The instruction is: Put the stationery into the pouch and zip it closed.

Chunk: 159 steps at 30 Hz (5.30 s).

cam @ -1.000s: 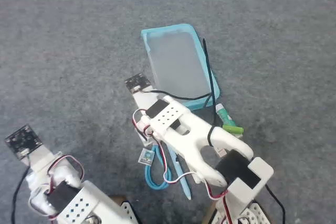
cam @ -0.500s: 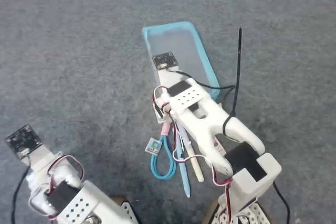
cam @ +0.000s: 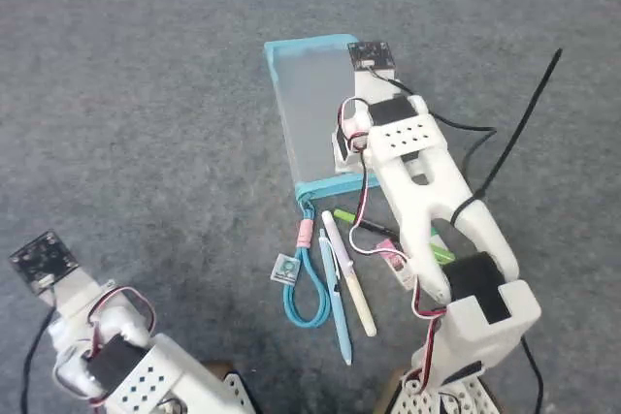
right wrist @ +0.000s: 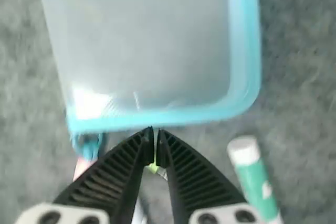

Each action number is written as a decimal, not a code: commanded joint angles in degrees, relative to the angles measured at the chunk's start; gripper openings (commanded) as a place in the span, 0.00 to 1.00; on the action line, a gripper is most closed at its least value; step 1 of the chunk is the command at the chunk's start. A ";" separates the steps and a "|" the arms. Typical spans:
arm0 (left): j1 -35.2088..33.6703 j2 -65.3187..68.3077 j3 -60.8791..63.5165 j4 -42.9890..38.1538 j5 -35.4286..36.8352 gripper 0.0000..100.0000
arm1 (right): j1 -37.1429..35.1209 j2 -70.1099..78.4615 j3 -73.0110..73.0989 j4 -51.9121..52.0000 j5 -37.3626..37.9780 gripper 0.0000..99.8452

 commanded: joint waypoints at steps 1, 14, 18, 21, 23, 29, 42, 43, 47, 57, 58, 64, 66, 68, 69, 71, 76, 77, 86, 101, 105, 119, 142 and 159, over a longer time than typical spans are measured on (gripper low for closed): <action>0.35 -0.97 -0.57 0.26 -0.62 0.01 | -8.92 -4.18 -2.64 6.29 0.44 0.09; 0.35 -0.97 -0.57 0.26 -0.62 0.01 | -21.58 -4.18 8.88 -2.59 -2.73 0.12; 0.35 -0.97 -0.57 0.26 -0.62 0.01 | -22.55 -4.00 8.88 -2.68 -7.12 0.12; 0.35 -0.97 -0.57 0.26 -0.62 0.01 | -22.46 -1.54 8.88 -3.91 -7.65 0.12; 0.35 -0.97 -0.57 0.26 -0.62 0.01 | -22.55 1.36 8.70 -5.23 -7.74 0.12; 0.35 -0.97 -0.57 0.26 -0.62 0.01 | -22.20 6.20 7.12 -6.90 -7.74 0.12; 0.35 -0.97 -0.57 0.26 -0.62 0.01 | -12.09 6.11 6.86 -7.34 -4.04 0.01; 0.35 -0.97 -0.57 0.26 -0.62 0.01 | -11.56 6.11 6.86 -7.34 -2.64 0.00; 0.35 -0.97 -0.57 0.26 -0.62 0.01 | -10.59 4.53 4.57 -5.14 5.71 0.01; 4.48 -0.97 -0.57 0.26 -0.62 0.01 | -9.54 -18.07 4.22 0.66 16.44 0.01; 5.27 -0.97 -0.57 0.26 -0.70 0.01 | -9.54 -21.05 5.10 0.13 17.58 0.01; 11.60 -0.97 -0.48 -5.45 -0.97 0.01 | -9.89 -39.52 13.80 -2.59 22.59 0.01; 12.84 -0.97 -0.48 -10.11 -4.04 0.01 | -10.68 -44.18 17.93 -3.03 24.88 0.01; 14.33 -0.97 -0.48 -14.42 -9.93 0.01 | -12.53 -48.66 23.03 -2.77 28.40 0.01; 15.03 -0.97 -0.48 -16.18 -13.10 0.01 | -13.41 -50.68 25.93 -2.68 30.24 0.01; 18.55 -0.97 -0.48 -18.02 -18.29 0.01 | -15.25 -54.37 31.56 -2.68 33.05 0.01; 28.22 -0.53 -3.12 -15.21 -19.69 0.01 | -16.31 -59.91 39.47 -4.70 32.79 0.01; 29.80 -0.53 -5.23 -13.27 -18.64 0.01 | -16.22 -60.18 39.91 -5.32 31.82 0.01; 43.43 14.15 -23.52 -6.24 -14.95 0.13 | -16.31 -60.26 41.41 -6.29 29.19 0.01; 64.09 37.89 -40.40 -12.13 0.70 0.22 | -7.16 -66.95 51.69 -20.44 24.35 0.01; 66.29 32.62 -34.59 -14.42 0.26 0.22 | -9.01 -69.05 52.40 -19.74 24.35 0.01; 72.09 27.60 -27.82 -13.89 -3.43 0.22 | -9.98 -62.73 45.27 -17.10 22.42 0.01; 61.98 44.22 -25.98 -32.09 -3.16 0.22 | -13.93 -62.90 44.04 -8.75 30.24 0.01; 60.57 43.60 -25.89 -33.05 0.00 0.22 | -2.42 -55.96 48.62 -13.49 34.81 0.01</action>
